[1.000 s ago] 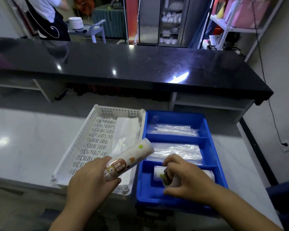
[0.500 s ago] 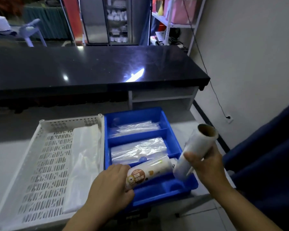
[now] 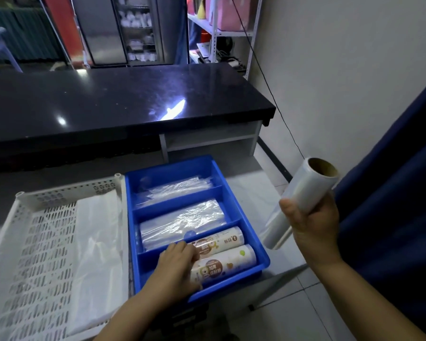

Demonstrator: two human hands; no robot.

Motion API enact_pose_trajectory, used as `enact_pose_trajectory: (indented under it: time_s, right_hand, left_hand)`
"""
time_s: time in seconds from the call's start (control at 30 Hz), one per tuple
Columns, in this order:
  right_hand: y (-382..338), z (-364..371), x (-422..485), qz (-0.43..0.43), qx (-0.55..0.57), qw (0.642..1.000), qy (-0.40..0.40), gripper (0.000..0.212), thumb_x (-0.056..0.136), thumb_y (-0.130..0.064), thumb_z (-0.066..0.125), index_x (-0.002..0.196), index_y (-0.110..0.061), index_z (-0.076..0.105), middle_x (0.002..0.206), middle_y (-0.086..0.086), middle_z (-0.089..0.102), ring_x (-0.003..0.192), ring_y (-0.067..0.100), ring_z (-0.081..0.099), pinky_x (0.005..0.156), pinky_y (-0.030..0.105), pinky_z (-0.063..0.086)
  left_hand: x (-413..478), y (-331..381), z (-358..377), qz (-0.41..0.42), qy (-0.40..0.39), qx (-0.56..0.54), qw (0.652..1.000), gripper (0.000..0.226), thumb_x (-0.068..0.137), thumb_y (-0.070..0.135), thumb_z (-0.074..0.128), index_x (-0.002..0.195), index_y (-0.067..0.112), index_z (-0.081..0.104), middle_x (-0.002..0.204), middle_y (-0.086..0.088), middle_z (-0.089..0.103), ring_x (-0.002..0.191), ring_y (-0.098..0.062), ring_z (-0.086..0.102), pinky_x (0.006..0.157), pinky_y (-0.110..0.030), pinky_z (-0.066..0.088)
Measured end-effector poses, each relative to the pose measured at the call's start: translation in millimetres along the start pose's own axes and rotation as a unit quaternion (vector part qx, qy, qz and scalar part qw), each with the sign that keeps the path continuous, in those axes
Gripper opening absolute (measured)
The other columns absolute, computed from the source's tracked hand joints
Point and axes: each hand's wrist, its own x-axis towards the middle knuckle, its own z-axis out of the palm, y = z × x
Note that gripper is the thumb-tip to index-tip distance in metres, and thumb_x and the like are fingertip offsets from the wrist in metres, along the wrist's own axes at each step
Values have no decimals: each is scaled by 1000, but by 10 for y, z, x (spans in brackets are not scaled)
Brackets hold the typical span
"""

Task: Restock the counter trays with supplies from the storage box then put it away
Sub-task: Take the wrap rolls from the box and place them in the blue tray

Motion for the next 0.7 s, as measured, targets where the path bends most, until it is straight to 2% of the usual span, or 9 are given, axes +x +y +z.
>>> enact_pose_trajectory:
  time_s: [0.1, 0.27, 0.33, 0.43, 0.5, 0.57, 0.63, 0.7]
  right_hand:
    - [-5, 42, 3, -6, 4, 1000, -26, 54, 60, -37, 73, 105, -43, 44, 99, -18, 56, 92, -3, 62, 73, 20, 52]
    - [-13, 158, -15, -18, 16, 994, -105, 50, 61, -43, 72, 102, -52, 45, 95, -31, 58, 91, -2, 62, 63, 16, 55]
    - [-40, 225, -18, -36, 0, 988, -152, 47, 63, -46, 70, 103, -50, 45, 95, -33, 57, 90, -2, 61, 60, 13, 53]
    - [-60, 366, -18, -110, -90, 966, -216, 55, 64, -60, 63, 111, -37, 47, 104, -21, 56, 90, 6, 61, 70, 17, 52]
    - [-26, 502, -38, -205, -201, 918, -275, 65, 66, -66, 61, 117, -27, 49, 104, -11, 58, 88, 9, 59, 72, 21, 50]
    - [75, 665, -98, -307, -326, 831, -329, 65, 65, -66, 63, 114, -25, 53, 96, -3, 63, 83, 15, 59, 71, 29, 50]
    - [193, 828, -179, -379, -392, 751, -372, 64, 62, -66, 65, 109, -24, 57, 88, -1, 63, 78, 19, 58, 68, 32, 48]
    - [300, 964, -248, -434, -423, 688, -399, 62, 58, -69, 64, 101, -26, 59, 80, -3, 62, 73, 18, 58, 65, 28, 47]
  left_hand:
    - [8, -16, 14, 7, -2, 8, 1000, 43, 65, 50, 69, 96, 40, 40, 112, 19, 40, 100, -2, 33, 89, -20, 34]
    - [-25, -38, -18, 36, -3, 24, 999, 29, 74, 52, 60, 96, 36, 49, 107, 18, 42, 98, -3, 36, 82, -18, 35]
    - [-69, -31, -53, 37, 12, 16, 999, 25, 79, 46, 60, 100, 34, 53, 111, 16, 46, 102, -3, 38, 85, -17, 37]
    - [-182, -65, -204, 8, 82, -1, 997, 24, 82, 37, 62, 105, 32, 57, 111, 17, 51, 100, 1, 41, 85, -12, 36]
    - [-306, -124, -369, -29, 143, -2, 989, 19, 82, 30, 64, 101, 32, 60, 100, 17, 54, 91, 1, 45, 75, -9, 35]
    - [-457, -207, -507, -72, 201, -10, 977, 17, 81, 24, 67, 95, 30, 62, 88, 18, 53, 83, -1, 47, 68, -10, 34]
    - [-606, -289, -577, -108, 232, -20, 966, 16, 81, 18, 66, 91, 29, 62, 83, 16, 54, 79, -3, 49, 66, -13, 34]
    - [-729, -347, -577, -134, 241, -20, 961, 15, 82, 16, 65, 89, 29, 61, 80, 17, 56, 77, -4, 51, 65, -15, 36]
